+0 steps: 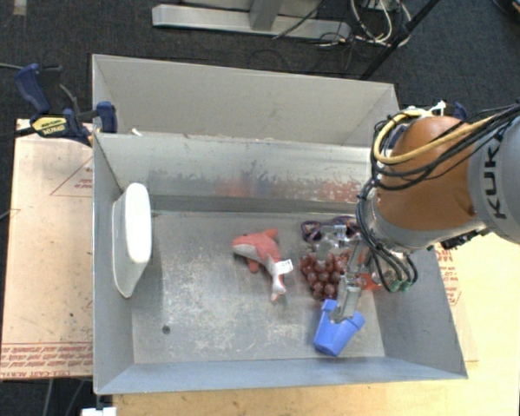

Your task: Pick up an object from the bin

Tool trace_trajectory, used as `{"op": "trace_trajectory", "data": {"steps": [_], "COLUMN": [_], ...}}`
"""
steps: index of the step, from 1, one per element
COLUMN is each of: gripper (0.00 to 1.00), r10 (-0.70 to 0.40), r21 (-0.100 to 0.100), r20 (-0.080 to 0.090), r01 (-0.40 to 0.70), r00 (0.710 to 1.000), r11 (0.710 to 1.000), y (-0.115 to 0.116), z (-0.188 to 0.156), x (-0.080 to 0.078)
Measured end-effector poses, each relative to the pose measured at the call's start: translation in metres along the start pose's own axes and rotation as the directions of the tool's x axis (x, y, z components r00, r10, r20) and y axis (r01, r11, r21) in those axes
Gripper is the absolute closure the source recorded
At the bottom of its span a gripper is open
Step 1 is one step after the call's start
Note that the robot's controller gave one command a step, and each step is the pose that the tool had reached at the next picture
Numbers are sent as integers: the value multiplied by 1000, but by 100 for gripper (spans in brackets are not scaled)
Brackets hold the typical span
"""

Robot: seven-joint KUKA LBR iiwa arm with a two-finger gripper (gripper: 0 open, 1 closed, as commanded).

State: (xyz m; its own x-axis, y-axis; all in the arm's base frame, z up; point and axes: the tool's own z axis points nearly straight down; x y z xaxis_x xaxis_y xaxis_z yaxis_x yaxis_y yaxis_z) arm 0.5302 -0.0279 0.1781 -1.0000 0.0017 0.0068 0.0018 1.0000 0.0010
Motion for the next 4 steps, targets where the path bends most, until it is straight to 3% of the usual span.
{"op": "trace_trajectory", "data": {"steps": [1, 2, 3, 4], "gripper": [0, 0, 0, 0], "r10": [-1, -162, -367, -481], "r21": [1, 2, 3, 7], "r20": [7, 16, 9, 15], "r01": [1, 162, 367, 481], "r00": [1000, 987, 930, 876], "r11": [1000, 987, 930, 877], "y": [0, -18, -64, -69], "z": [-4, 29, 56, 38], "x": [-1, -32, -78, -86]}}
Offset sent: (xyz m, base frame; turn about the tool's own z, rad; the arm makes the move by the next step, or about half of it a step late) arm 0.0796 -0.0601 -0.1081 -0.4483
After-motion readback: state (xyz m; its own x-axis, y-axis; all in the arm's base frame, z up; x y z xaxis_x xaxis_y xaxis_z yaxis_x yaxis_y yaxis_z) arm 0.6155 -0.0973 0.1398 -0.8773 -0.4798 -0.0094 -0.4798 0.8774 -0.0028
